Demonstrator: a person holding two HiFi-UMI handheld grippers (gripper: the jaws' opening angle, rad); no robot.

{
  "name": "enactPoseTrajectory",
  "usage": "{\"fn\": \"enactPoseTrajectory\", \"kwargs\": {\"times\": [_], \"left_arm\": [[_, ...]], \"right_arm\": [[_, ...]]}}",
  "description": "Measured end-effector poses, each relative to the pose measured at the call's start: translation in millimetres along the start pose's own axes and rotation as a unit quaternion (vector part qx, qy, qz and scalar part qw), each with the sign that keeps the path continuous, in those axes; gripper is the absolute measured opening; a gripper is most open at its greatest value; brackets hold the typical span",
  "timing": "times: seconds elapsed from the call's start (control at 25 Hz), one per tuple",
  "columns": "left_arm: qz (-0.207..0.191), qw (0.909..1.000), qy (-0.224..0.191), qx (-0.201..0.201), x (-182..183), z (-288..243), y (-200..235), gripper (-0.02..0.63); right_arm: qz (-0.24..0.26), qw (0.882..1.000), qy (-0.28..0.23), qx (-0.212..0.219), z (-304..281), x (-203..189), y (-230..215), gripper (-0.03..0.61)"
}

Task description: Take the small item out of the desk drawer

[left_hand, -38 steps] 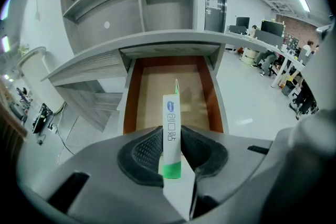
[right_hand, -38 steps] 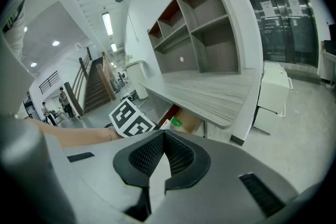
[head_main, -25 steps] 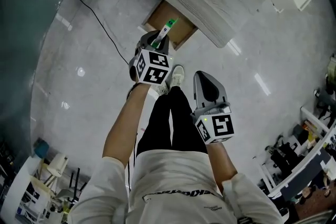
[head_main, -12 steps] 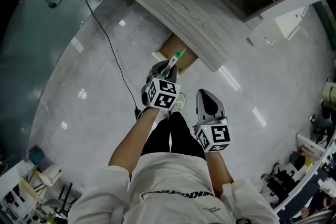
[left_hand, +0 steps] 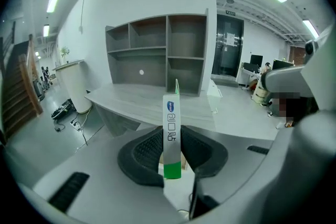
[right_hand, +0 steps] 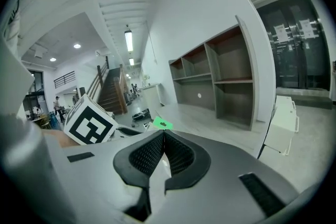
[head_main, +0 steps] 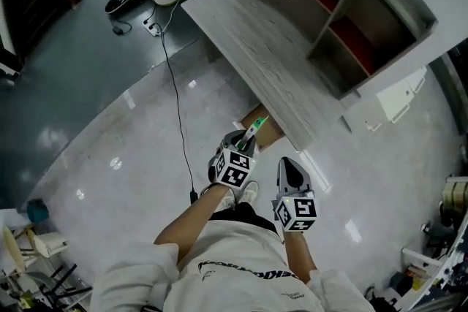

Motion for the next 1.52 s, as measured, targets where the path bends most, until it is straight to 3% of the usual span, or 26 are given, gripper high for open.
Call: {"fn": "enactPoseTrajectory", "kwargs": {"times": [0.16,0.44,0.84,1.12,1.52], "left_arm": [[0.016,0.9993,-0.031,0.011,23.2,44.9,-2.0,0.103],[-0.038,0.9943,-0.092,0.038,54.9,92.2,-10.4,0.103],[-0.022,0.9857,-0.159,0.051,81.8,139.9,-16.3,0.103],[-0.003,0.9809,-0.186,0.056,82.2,148.3,-19.2,0.103],[0.010,0.9801,-0.190,0.056,74.8,154.1,-19.8,0.103]], "right_arm": [[0.004,1.000,-0.013,0.008,11.4,24.3,15.5,0.032],[0.024,0.999,-0.047,0.012,23.0,60.5,28.3,0.032],[0.049,0.995,-0.091,0.009,33.9,89.7,33.2,0.032],[0.057,0.993,-0.106,0.009,33.7,96.5,34.5,0.032],[0.056,0.992,-0.111,0.007,39.2,96.2,38.8,0.032]]}}
Point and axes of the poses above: the fingertips, and each gripper's own axes: z backward along the fingers, y to its left, x out of its top, the point moved 7 cm from there along z, backward along the fingers
